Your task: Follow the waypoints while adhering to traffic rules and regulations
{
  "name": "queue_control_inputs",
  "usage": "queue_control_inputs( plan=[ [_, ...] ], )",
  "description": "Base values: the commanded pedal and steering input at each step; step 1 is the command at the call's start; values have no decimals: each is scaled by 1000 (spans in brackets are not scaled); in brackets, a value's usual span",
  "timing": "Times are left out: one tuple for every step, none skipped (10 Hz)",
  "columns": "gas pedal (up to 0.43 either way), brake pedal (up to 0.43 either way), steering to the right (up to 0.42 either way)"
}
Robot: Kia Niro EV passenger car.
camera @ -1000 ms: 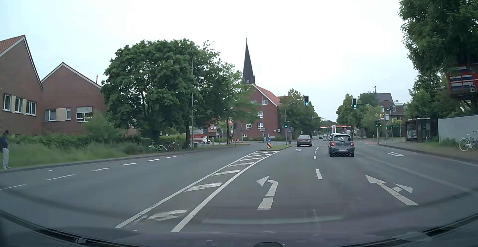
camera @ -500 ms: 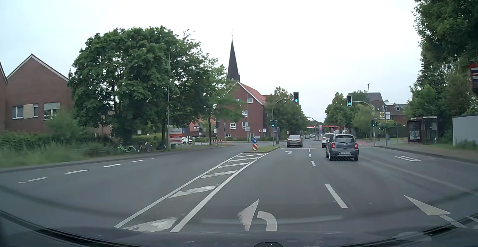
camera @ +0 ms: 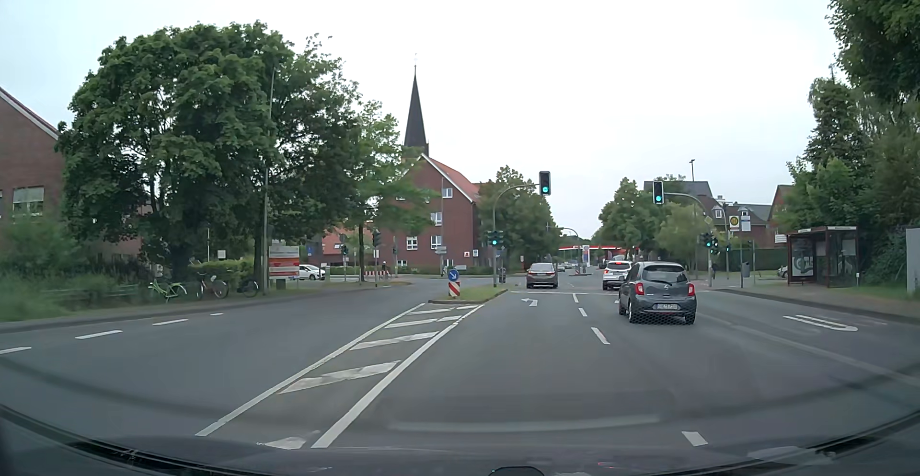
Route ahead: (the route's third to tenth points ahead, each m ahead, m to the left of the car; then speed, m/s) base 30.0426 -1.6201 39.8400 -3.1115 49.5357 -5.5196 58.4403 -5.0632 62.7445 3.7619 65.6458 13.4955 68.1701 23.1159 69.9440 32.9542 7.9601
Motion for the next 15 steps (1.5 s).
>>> queue_control_inputs(
  plan=[
    [189,0,53],
    [177,0,50],
    [157,0,46],
    [130,0,46],
    [98,0,45],
    [67,0,44],
    [67,0,43],
    [67,0,43],
    [67,0,39],
    [67,0,35],
    [67,0,35],
    [67,0,34],
    [47,0,33],
    [28,0,23],
    [47,0,18]
  ],
)
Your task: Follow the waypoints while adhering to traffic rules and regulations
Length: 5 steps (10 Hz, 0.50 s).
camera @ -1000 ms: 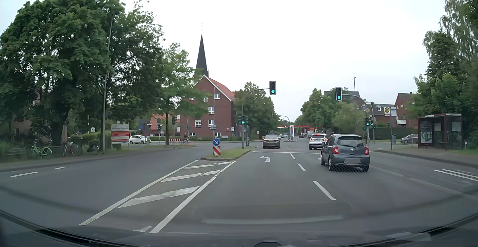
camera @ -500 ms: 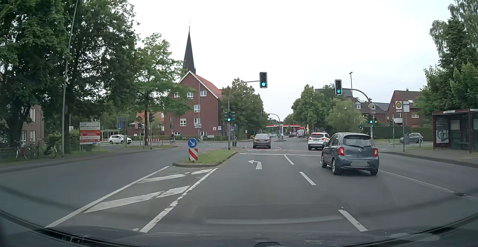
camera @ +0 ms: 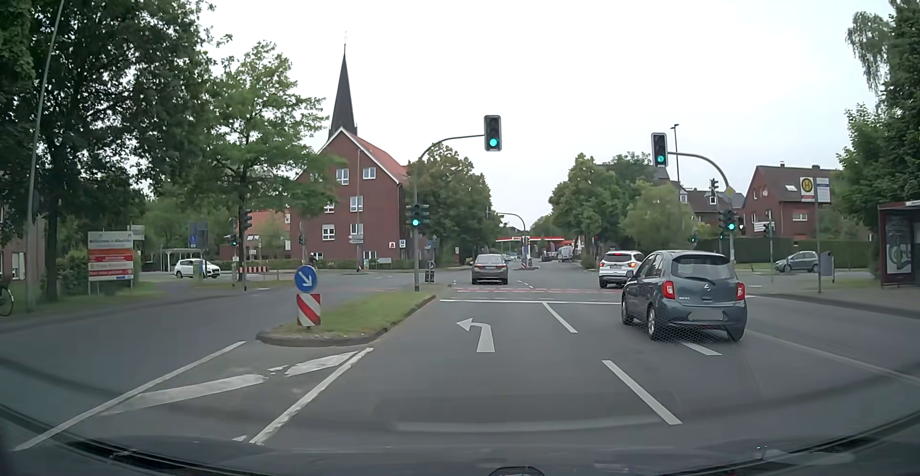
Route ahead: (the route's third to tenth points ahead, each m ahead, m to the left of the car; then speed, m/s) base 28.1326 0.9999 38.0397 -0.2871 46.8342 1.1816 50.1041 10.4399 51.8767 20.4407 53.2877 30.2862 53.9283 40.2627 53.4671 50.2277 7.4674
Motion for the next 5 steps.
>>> queue_control_inputs(
  plan=[
    [59,0,17],
    [79,0,14],
    [79,0,14],
    [79,0,14],
    [79,0,15]
  ],
)
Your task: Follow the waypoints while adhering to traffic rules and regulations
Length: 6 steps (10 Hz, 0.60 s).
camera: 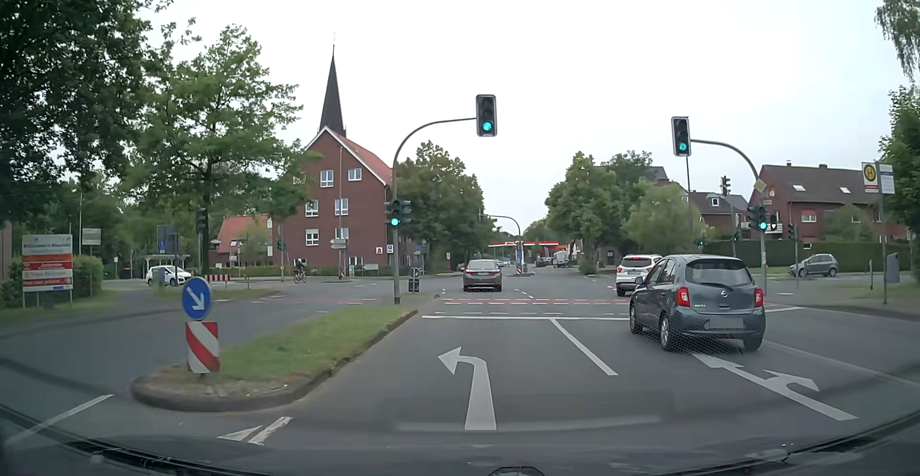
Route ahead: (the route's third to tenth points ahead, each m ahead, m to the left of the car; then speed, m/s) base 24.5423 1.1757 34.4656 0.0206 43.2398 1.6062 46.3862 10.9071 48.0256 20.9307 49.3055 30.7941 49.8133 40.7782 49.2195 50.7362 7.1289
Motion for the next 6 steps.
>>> queue_control_inputs(
  plan=[
    [79,0,15],
    [79,0,15],
    [67,0,15],
    [67,0,16],
    [67,0,16],
    [67,0,16]
  ],
)
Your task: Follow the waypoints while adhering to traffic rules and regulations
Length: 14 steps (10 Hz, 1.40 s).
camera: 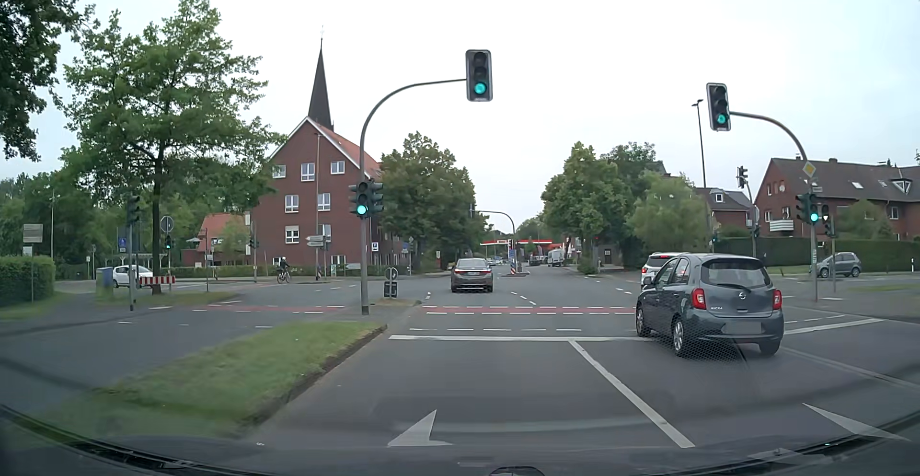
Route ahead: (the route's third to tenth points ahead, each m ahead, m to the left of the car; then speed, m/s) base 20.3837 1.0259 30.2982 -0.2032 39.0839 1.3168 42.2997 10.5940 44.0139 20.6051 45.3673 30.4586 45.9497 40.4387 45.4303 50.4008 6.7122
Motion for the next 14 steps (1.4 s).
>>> queue_control_inputs(
  plan=[
    [67,0,16],
    [67,0,16],
    [67,0,16],
    [67,0,15],
    [67,0,13],
    [67,0,11],
    [67,0,8],
    [67,0,7],
    [67,0,7],
    [67,0,7],
    [67,0,7],
    [67,0,7],
    [67,0,7],
    [79,0,7]
  ],
)
